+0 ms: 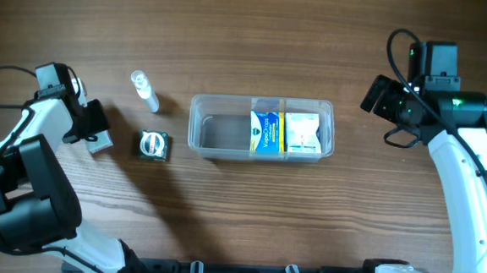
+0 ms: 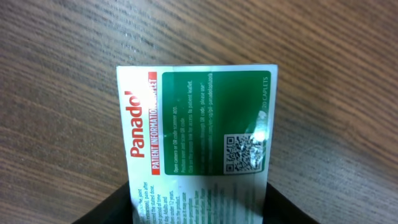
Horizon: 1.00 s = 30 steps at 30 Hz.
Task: Pack container
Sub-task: 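Reach the left gripper to the white-green Panadol box and lift it, then carry the Panadol box right and lower it into the container's left side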
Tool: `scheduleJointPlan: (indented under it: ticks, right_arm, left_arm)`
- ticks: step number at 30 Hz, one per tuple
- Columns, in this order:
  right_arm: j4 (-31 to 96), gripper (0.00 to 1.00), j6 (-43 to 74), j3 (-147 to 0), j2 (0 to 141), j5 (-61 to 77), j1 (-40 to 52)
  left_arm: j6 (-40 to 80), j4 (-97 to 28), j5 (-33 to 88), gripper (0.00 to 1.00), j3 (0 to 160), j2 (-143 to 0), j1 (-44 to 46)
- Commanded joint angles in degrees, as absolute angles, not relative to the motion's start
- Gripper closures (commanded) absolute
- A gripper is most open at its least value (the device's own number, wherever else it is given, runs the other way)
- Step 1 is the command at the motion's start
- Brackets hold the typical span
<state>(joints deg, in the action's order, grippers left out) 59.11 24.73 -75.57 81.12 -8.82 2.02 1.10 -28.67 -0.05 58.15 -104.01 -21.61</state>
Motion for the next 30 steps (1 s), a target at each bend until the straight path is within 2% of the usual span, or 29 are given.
scheduleJointPlan:
  ticks: [1,5,7,11,18,24,30]
  right_arm:
    - [58.92,0.0,24.03,-76.12,81.45,-9.04,1.78]
    - [58.92,0.0,24.03,-76.12,81.45,-9.04,1.78]
    - [58.92,0.0,24.03,-76.12,81.45,-9.04,1.78]
    - [58.92,0.0,24.05,-76.12,81.45,-9.04,1.78]
    - [58.92,0.0,24.05,-76.12,81.47,-9.04,1.78]
    - [58.92,0.0,24.05,-76.12,81.45,-9.04,1.78]
    - [58.92,0.0,24.05,-76.12,81.45,-9.04,1.78]
  left_arm:
    - [1.28,-30.15,0.64,0.52,59.35,-103.37,-21.5]
    - [3.7,-33.98,0.62,0.53,61.14,-100.07,-21.5]
    - [3.73,-37.1,0.62,0.59,62.83,-97.69,-21.5]
    - [7.18,-43.79,0.64,0.65,66.92,-91.31,-21.5]
    - [8.19,-50.5,5.69,0.65,70.24,-76.71,-18.44]
    - [7.9,-50.37,8.1,0.6,70.24,-64.99,-7.66]
    - [6.13,-46.98,8.08,0.6,70.19,-61.93,6.74]
